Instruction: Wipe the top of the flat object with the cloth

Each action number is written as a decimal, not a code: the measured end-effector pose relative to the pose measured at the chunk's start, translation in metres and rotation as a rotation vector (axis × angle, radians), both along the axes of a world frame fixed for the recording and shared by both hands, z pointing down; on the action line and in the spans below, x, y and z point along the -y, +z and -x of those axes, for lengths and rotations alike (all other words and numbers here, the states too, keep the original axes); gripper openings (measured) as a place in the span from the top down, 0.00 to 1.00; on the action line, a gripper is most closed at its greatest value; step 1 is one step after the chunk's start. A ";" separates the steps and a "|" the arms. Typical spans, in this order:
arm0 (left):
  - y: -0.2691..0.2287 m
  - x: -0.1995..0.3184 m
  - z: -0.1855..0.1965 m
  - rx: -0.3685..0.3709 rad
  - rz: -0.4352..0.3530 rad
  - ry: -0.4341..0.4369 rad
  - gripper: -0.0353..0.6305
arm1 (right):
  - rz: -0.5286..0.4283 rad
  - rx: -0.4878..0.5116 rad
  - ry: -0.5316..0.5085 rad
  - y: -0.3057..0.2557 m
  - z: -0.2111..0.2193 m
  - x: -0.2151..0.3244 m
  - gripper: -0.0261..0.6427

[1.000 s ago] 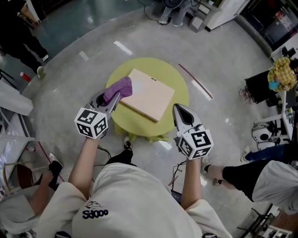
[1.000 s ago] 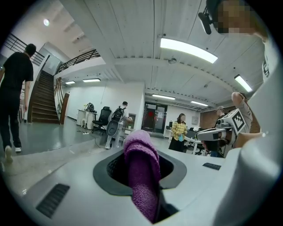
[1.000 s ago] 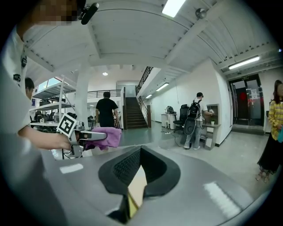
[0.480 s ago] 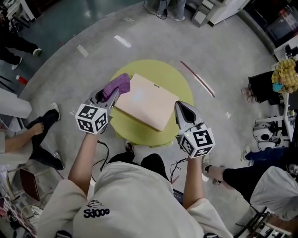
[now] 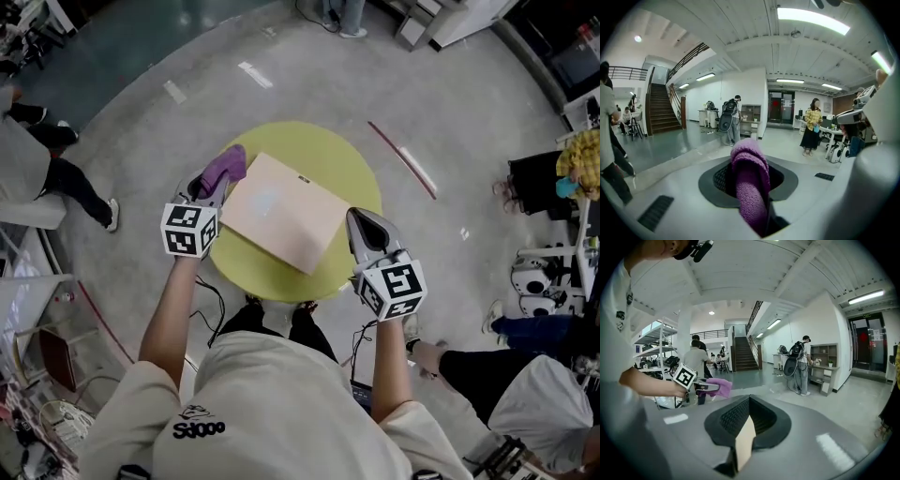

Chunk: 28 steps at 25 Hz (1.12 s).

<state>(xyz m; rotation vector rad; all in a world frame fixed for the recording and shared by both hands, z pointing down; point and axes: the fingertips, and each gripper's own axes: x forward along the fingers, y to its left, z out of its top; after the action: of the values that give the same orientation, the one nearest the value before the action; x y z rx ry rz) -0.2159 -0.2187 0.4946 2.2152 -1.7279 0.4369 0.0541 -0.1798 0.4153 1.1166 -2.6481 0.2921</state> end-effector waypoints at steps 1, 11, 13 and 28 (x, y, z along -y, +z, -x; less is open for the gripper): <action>0.005 0.006 0.002 0.015 0.007 -0.014 0.80 | 0.006 -0.001 -0.008 0.003 -0.001 0.003 0.95; 0.075 0.069 0.011 0.252 0.131 -0.018 0.80 | 0.064 0.003 0.005 0.022 -0.002 0.029 0.95; 0.091 0.080 0.010 0.306 0.153 0.002 0.80 | 0.072 0.007 0.016 0.023 -0.001 0.033 0.95; 0.183 0.100 -0.042 0.592 0.325 0.256 0.80 | 0.144 -0.010 0.089 0.047 -0.021 0.026 0.95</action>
<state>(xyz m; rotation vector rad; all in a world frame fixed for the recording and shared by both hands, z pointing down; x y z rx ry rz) -0.1737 -0.3191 0.6779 2.1937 -1.4598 1.4435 0.0746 -0.2062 0.4621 1.1874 -2.5269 0.4841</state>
